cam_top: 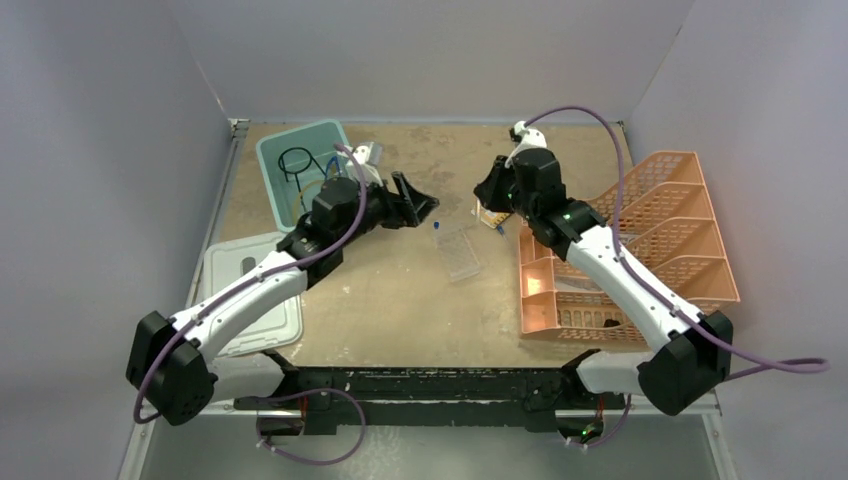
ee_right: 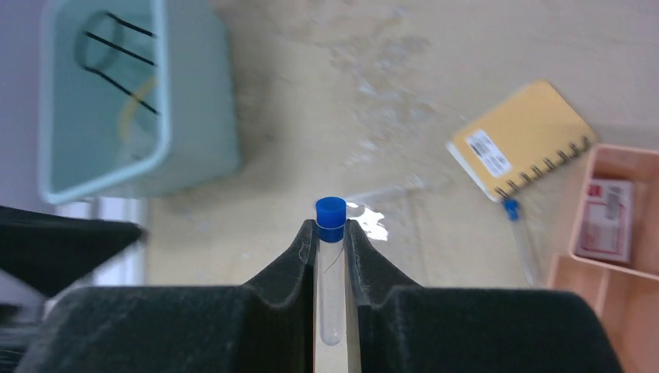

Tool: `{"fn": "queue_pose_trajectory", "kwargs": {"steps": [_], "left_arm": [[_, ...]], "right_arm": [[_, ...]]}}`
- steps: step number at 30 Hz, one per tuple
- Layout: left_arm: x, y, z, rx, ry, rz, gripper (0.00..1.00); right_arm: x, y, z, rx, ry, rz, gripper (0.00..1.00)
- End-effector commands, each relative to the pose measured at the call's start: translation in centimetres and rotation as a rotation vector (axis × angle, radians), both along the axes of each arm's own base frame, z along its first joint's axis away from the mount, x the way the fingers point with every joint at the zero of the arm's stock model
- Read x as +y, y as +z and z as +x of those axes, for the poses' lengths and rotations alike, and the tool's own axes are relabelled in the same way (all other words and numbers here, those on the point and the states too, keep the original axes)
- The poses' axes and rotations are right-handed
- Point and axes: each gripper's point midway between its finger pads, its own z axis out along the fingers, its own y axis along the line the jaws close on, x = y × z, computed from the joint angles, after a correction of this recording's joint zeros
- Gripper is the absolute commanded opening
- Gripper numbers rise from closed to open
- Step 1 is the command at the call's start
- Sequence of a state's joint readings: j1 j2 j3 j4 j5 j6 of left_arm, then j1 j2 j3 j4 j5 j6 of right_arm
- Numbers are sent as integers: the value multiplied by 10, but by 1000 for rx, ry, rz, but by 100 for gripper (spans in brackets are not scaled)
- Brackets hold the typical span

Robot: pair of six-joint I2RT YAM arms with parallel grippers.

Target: Organize the chemistry lab equipment

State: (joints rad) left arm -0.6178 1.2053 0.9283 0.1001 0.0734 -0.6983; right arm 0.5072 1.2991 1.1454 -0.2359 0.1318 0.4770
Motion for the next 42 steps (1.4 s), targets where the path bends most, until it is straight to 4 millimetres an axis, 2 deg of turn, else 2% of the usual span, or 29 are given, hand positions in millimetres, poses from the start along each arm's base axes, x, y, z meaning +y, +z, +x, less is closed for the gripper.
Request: {"fn": "queue_pose_trajectory", "kwargs": {"steps": [1,4,6,11,19,22,23,25,27,30,35,42], "left_arm": [[-47,41,-14,-84,-171,-177,74],[-66,54,-23,-98,-247,-260,74],[-71,61,-26,-100,-271,-317,73],[-74,49,-16,-53,-230,-321,62],[-83,41,-13,-34,-261,-284,34],[-82,38,-12,-52,-267,-241,20],[-82,37,-12,-64,-268,-222,14],[-80,37,-12,-95,-274,-174,0],[-77,32,-12,-145,-293,-76,0],[-73,25,-20,-208,-358,54,0],[-69,23,-37,-303,-483,183,0],[-71,28,-45,-346,-549,210,0]], "right_arm": [[31,65,1,-100,71,252,12],[43,93,-5,-136,115,362,12],[48,102,-8,-144,135,409,13],[54,113,-12,-144,161,459,13],[59,114,-18,-120,188,492,13],[59,114,-20,-116,193,491,14],[60,113,-21,-111,200,488,16],[59,111,-25,-88,214,482,34],[55,109,-29,-61,219,478,50],[47,111,-32,8,266,473,58],[52,99,-49,177,383,413,58],[49,80,-56,287,382,403,57]]}}
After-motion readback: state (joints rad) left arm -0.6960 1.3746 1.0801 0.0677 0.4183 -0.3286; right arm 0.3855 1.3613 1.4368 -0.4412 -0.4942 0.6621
